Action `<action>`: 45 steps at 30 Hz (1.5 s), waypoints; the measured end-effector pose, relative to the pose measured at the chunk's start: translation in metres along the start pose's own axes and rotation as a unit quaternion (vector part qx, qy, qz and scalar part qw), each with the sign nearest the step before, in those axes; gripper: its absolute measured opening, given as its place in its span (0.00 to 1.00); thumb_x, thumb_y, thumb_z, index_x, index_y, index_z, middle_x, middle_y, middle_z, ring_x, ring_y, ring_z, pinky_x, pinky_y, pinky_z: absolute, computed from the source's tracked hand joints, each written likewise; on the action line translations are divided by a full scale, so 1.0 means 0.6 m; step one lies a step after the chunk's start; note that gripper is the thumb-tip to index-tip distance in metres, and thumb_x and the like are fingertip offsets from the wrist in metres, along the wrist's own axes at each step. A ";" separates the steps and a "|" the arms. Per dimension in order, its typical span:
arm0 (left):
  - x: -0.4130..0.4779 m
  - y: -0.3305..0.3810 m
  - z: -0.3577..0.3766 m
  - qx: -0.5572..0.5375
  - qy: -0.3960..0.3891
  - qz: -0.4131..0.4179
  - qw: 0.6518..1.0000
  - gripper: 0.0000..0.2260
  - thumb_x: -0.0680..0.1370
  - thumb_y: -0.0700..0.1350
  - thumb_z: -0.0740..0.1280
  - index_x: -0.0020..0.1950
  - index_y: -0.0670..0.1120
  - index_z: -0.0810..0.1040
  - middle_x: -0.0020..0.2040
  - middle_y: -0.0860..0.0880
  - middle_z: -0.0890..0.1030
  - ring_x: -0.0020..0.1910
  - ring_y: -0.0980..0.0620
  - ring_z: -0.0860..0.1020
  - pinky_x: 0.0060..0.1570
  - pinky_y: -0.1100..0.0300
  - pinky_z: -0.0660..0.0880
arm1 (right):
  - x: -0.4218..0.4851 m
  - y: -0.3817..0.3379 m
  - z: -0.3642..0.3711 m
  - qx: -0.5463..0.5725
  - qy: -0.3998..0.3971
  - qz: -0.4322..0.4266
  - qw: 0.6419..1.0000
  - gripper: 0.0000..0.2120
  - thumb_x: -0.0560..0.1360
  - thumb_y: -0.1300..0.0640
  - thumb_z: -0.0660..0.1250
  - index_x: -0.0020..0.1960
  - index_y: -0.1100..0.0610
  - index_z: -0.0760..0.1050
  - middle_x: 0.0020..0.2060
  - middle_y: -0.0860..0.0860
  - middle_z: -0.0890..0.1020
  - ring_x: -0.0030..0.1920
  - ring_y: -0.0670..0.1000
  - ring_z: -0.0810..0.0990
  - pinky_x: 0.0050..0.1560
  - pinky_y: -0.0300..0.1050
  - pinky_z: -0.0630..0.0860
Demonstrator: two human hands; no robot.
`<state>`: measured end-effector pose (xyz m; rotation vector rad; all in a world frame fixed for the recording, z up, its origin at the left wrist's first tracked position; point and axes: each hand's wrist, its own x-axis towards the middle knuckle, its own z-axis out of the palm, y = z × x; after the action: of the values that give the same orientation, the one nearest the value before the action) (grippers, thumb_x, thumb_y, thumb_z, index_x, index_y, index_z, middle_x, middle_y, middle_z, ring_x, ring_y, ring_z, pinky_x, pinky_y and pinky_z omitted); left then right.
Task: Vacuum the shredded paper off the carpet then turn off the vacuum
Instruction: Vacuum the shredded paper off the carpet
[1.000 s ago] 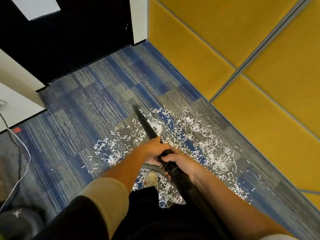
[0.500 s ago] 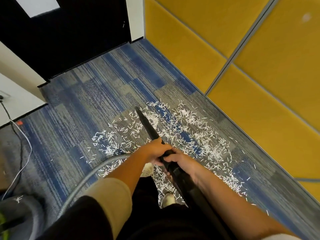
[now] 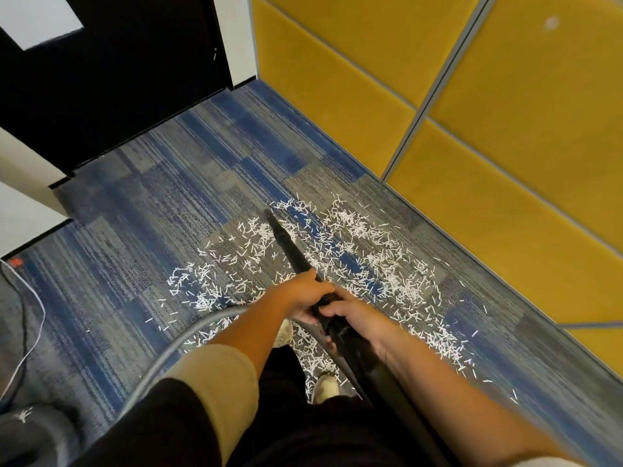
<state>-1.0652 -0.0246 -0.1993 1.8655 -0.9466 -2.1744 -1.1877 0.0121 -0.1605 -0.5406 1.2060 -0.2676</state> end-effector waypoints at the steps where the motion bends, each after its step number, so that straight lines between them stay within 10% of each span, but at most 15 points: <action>1: 0.004 0.001 0.004 0.006 -0.002 0.000 1.000 0.13 0.81 0.44 0.60 0.64 0.43 0.64 0.54 0.42 0.74 0.43 0.49 0.78 0.29 0.61 0.79 | -0.001 0.001 -0.003 0.005 0.002 0.000 1.000 0.16 0.77 0.69 0.57 0.61 0.55 0.65 0.31 0.59 0.72 0.24 0.53 0.72 0.20 0.38 0.72; 17: 0.042 0.047 0.035 0.059 -0.044 -0.013 0.997 0.13 0.79 0.43 0.62 0.61 0.42 0.64 0.56 0.37 0.75 0.53 0.38 0.80 0.53 0.39 0.77 | -0.012 -0.011 -0.043 0.084 0.039 -0.006 0.996 0.12 0.78 0.68 0.57 0.50 0.51 0.68 0.36 0.61 0.74 0.29 0.55 0.71 0.20 0.40 0.72; 34: 0.059 0.083 0.035 0.125 -0.033 0.007 0.992 0.16 0.81 0.46 0.60 0.66 0.44 0.61 0.53 0.41 0.75 0.37 0.50 0.78 0.26 0.62 0.77 | 0.002 -0.029 -0.055 0.098 0.070 -0.010 0.993 0.13 0.77 0.67 0.59 0.58 0.54 0.66 0.35 0.59 0.72 0.27 0.54 0.72 0.21 0.41 0.73; 40: 0.057 0.078 0.012 0.114 -0.020 0.009 0.993 0.15 0.80 0.47 0.61 0.64 0.43 0.64 0.56 0.39 0.76 0.45 0.44 0.80 0.44 0.51 0.81 | 0.015 -0.042 -0.046 0.061 0.064 -0.007 0.996 0.14 0.77 0.67 0.59 0.60 0.54 0.67 0.33 0.59 0.73 0.24 0.53 0.72 0.21 0.40 0.72; 45: 0.048 0.070 0.000 0.077 -0.009 0.008 0.997 0.10 0.81 0.44 0.61 0.59 0.42 0.65 0.47 0.42 0.75 0.40 0.48 0.79 0.36 0.57 0.80 | 0.023 -0.047 -0.034 0.042 0.042 -0.008 0.998 0.14 0.77 0.67 0.59 0.60 0.55 0.66 0.33 0.58 0.72 0.24 0.53 0.72 0.20 0.38 0.72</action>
<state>-1.0842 -0.0720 -0.2018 1.8980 -1.1608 -2.1696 -1.1998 -0.0236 -0.1618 -0.4706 1.2670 -0.3556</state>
